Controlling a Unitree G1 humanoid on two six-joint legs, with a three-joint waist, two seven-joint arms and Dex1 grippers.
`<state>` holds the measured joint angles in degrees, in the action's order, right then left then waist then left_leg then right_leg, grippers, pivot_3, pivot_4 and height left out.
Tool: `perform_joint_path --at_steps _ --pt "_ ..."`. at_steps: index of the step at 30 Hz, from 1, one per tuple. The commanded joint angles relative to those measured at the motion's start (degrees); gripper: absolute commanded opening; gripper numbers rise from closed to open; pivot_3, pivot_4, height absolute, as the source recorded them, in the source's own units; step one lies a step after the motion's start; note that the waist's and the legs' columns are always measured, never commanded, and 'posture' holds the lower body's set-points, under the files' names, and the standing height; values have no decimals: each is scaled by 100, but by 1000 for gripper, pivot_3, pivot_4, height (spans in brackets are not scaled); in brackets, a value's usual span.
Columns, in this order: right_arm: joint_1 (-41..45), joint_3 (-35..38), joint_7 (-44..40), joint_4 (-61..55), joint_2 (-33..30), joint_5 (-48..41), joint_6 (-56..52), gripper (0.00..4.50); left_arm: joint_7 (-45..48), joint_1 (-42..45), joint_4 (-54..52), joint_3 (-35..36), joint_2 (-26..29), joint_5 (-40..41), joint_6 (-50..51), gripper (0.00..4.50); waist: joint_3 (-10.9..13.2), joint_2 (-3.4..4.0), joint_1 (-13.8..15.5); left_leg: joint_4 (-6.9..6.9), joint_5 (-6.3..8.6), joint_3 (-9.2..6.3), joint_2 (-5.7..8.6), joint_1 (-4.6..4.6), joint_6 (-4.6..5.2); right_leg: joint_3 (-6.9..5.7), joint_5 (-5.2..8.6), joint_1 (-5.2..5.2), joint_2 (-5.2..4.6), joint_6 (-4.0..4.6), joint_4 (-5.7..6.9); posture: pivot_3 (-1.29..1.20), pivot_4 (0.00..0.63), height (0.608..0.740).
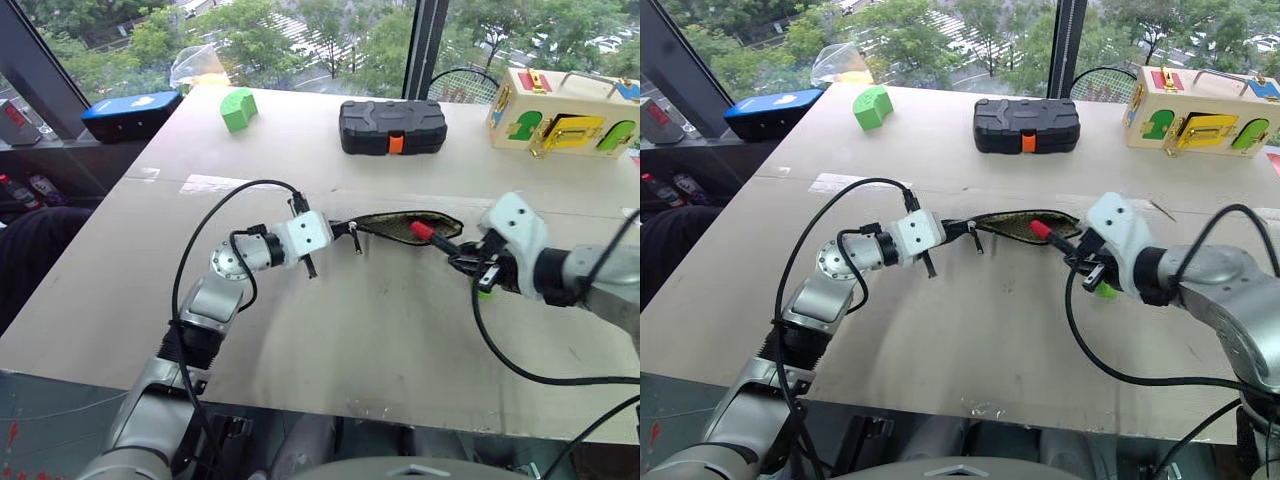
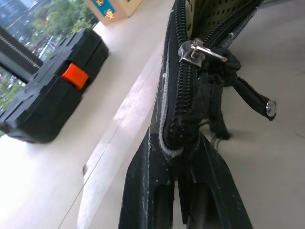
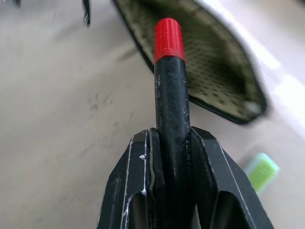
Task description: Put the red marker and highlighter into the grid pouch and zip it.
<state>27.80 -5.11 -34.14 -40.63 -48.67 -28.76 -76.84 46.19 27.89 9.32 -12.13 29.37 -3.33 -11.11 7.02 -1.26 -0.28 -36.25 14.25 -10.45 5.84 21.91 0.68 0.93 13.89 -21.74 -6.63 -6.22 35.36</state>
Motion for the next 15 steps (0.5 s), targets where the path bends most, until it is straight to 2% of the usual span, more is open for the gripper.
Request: perform_joint_path --at_steps 1,6,8,9,11,13,15 --pt "696 -950 -152 538 -148 560 788 251 34 -88 -498 -124 -23 -51 -238 0 1 0 -27 0 0 4 2 0 1 1 0 0 -5 0 -1 0 150 740" --pt "1524 -1939 -321 1329 180 1183 1530 251 13 -201 -630 -214 -38 -134 -271 0 1 0 -43 -1 2 6 -1 -3 3 0 0 -1 -2 -1 1 0 150 740" --pt "1652 -2140 -571 1538 301 1225 1764 1350 -56 -240 -661 -172 -54 -142 -88 0 2 0 -32 0 1 6 1 -2 3 0 0 -8 -3 -1 0 0 150 740" --pt "1654 -2143 -616 1552 313 1237 1778 1712 -98 -245 -668 -130 -65 -131 54 0 2 0 -18 0 1 3 1 1 3 -2 0 -8 -3 -1 -1 0 150 740" --pt "1567 -1766 -563 1444 365 1092 1553 2755 -192 -215 -623 -32 -55 -130 307 0 2 -1 -4 0 1 -6 2 4 3 -11 0 -8 -3 -1 -2 0 150 740" --pt "1436 -1252 -618 1223 382 778 1263 3534 -264 -196 -596 34 -28 -136 473 0 2 -1 18 -1 1 -7 3 5 3 -11 -1 -9 -4 -1 -2 0 150 740" --pt "1268 -586 -639 956 469 386 932 3534 -333 -186 -575 95 -4 -128 625 0 2 -1 25 -2 1 -8 3 6 3 -12 -1 -8 -4 0 -2 0 150 740"
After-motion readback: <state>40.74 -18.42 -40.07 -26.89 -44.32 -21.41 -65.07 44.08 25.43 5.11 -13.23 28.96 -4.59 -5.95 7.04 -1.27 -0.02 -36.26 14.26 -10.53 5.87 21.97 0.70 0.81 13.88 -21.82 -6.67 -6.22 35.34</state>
